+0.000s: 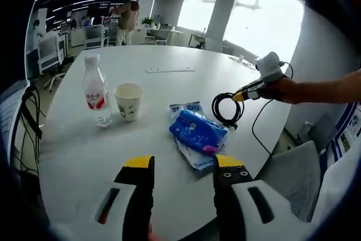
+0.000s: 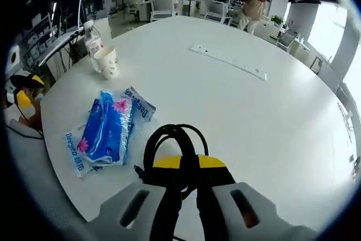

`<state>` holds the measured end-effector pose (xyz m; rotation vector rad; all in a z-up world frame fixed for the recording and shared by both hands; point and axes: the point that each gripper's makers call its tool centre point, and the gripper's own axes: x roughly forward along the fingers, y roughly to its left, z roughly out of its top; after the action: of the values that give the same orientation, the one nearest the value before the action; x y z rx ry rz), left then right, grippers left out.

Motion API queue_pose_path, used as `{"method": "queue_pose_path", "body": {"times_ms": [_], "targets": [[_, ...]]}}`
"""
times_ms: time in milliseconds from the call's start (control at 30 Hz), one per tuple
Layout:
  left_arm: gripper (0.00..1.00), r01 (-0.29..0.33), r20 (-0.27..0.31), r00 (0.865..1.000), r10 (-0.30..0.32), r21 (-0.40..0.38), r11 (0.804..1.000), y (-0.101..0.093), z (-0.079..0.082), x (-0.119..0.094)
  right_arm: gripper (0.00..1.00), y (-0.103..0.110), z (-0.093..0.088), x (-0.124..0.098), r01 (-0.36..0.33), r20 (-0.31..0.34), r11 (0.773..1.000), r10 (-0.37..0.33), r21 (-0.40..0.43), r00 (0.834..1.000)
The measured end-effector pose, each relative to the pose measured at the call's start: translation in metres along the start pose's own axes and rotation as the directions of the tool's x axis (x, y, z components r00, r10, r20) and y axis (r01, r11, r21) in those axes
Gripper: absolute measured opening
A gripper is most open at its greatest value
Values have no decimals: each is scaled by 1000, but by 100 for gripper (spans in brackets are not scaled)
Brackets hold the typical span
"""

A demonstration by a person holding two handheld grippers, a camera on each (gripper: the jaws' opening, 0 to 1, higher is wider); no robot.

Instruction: Arrange the tabletop items into an orderly group along one side of the table until the central work area is clear of visible clutter.

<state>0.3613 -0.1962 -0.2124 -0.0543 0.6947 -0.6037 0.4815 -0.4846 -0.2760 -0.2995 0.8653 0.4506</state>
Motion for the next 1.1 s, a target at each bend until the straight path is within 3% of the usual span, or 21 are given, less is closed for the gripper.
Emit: {"method": "queue_pose_path", "body": {"times_ms": [500, 767, 967, 1100], "targets": [[41, -3, 11, 1000, 3, 7, 1000, -1, 10, 0, 0, -9, 4, 7, 11, -20, 1000, -11, -9, 1000], [41, -4, 5, 1000, 4, 9, 1000, 1, 7, -1, 0, -10, 0, 7, 13, -27, 1000, -13, -3, 1000], [41, -4, -4, 1000, 4, 15, 1000, -1, 5, -2, 0, -15, -7, 14, -3, -24, 997, 4, 80, 1000], [41, -7, -3, 1000, 7, 14, 1000, -2, 5, -3, 0, -14, -7, 14, -4, -25, 998, 6, 67, 1000]]}}
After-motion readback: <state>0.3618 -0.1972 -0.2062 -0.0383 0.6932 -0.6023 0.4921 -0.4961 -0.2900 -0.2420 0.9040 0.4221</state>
